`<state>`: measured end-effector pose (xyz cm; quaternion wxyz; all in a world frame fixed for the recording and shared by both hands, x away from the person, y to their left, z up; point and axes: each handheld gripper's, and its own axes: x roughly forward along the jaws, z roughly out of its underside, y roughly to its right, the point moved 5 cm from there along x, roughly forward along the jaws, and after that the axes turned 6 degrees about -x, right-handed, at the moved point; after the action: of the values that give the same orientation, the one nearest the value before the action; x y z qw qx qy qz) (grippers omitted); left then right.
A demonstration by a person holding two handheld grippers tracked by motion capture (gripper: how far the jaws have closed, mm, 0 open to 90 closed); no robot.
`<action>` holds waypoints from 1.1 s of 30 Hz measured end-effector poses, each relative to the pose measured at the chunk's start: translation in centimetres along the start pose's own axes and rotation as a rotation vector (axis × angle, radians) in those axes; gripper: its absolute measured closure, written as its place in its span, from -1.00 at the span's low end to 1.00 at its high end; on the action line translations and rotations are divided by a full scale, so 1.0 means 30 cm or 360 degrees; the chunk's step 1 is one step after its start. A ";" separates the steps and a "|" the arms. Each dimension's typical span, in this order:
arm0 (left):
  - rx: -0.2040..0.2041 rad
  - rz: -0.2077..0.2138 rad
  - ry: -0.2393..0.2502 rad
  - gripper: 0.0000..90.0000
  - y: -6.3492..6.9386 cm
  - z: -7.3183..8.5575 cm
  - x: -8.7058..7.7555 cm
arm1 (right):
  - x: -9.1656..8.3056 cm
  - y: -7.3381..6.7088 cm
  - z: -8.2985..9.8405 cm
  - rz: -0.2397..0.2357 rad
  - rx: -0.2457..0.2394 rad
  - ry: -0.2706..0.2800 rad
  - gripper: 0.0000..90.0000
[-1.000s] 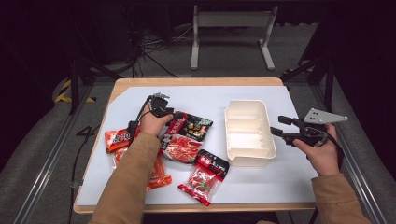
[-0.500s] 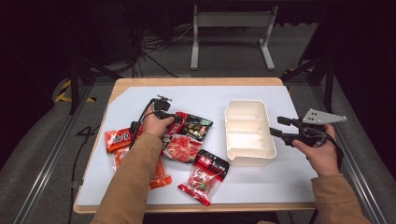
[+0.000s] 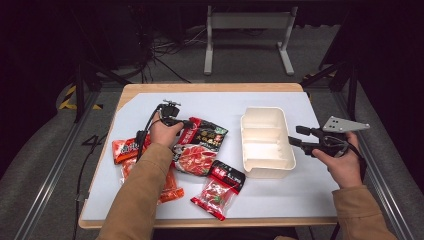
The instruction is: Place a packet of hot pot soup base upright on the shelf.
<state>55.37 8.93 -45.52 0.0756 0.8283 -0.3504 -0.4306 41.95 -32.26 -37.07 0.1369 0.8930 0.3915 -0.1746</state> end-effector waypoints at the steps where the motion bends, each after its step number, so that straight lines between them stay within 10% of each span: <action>1: -0.0008 0.0011 0.0020 0.91 0.009 -0.003 -0.010 | -0.001 0.000 -0.002 0.0001 0.0003 0.0003 0.03; 33: 0.0406 0.0135 0.0650 0.94 0.317 -0.035 -0.422 | 0.002 -0.093 -0.109 -0.0097 -0.0029 0.0088 0.08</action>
<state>46.42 9.84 -32.45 0.0578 0.8855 -0.4138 -0.2030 40.59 -29.14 -34.44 0.1288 0.8838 0.4239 -0.1502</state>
